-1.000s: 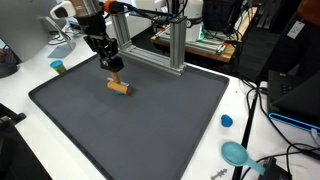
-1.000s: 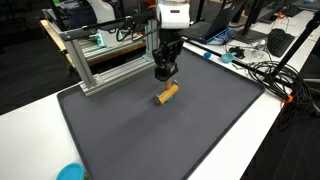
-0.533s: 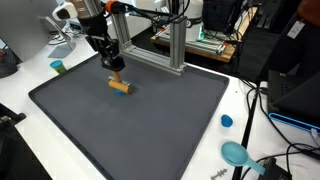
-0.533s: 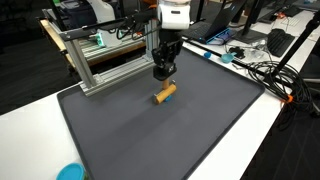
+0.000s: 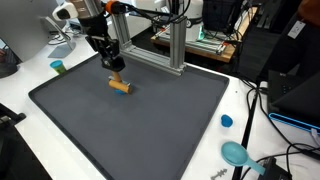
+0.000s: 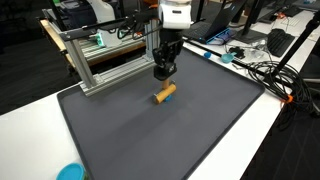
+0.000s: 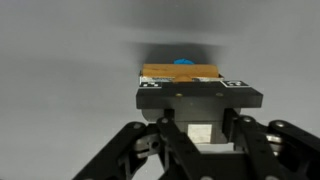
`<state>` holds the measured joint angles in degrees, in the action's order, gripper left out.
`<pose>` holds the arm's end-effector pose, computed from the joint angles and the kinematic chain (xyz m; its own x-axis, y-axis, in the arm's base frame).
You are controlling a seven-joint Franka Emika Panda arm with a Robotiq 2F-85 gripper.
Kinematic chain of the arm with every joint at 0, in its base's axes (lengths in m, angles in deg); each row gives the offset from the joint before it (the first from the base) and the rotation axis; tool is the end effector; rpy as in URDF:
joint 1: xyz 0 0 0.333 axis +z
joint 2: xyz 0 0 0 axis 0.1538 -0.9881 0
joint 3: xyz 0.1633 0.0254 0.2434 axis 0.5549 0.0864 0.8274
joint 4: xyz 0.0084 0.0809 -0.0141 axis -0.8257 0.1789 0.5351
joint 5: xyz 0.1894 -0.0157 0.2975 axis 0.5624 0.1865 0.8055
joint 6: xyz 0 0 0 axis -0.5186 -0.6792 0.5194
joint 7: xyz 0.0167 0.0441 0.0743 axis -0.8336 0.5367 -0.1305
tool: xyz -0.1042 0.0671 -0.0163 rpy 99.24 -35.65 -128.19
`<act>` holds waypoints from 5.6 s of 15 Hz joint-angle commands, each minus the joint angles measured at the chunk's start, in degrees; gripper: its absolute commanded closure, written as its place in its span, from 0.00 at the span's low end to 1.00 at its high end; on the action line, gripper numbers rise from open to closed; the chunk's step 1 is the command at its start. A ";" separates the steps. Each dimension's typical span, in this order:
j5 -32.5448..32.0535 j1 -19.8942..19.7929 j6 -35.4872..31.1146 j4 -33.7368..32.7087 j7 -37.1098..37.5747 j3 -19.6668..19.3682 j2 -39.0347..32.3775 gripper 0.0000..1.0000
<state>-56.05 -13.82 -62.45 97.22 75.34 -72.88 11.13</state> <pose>0.5977 -0.0594 0.3076 0.9941 0.1006 -0.0395 0.1015 -0.9946 0.0229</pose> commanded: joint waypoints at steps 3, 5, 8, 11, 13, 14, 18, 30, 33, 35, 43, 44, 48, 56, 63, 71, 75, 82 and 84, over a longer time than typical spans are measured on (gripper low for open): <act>-8.21 4.47 -1.10 1.90 5.54 -1.32 -0.60 0.78; -10.78 5.68 0.42 1.78 7.15 -1.50 -0.80 0.78; -12.51 6.55 2.19 1.18 8.42 -1.43 -1.44 0.78; -10.08 5.43 4.39 -1.36 7.20 -0.97 -3.15 0.78; -7.80 4.30 5.60 -3.43 5.44 -0.48 -4.68 0.78; -6.06 3.45 5.79 -4.94 3.90 -0.03 -5.84 0.78; -0.77 0.61 13.48 -12.74 -0.64 0.23 -10.38 0.78; 2.87 -1.73 19.37 -16.01 -1.03 0.61 -9.33 0.78; 2.18 -0.84 17.84 -15.08 -2.00 0.69 -6.60 0.78; 0.81 0.04 18.97 -15.89 -1.67 0.44 -6.41 0.78; 1.31 0.25 14.63 -17.19 0.49 0.05 -10.03 0.78; 1.17 0.26 14.17 -17.24 0.75 -0.05 -10.52 0.78; 0.47 0.49 13.77 -17.32 1.98 -0.53 -11.52 0.78; 2.48 -0.04 6.06 -17.22 0.46 0.84 -12.41 0.78; 2.74 0.19 4.99 -16.90 1.13 0.99 -13.20 0.78; 5.93 -0.86 2.58 -17.52 0.69 1.71 -13.80 0.78; 7.09 -1.07 0.15 -17.32 0.14 2.21 -13.36 0.78; 4.75 -2.37 15.15 -17.59 -17.56 4.34 -2.84 0.78; 4.00 -2.10 20.61 -18.98 -22.86 4.21 -1.39 0.78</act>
<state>-50.64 -15.10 -49.05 79.74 59.53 -69.48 6.86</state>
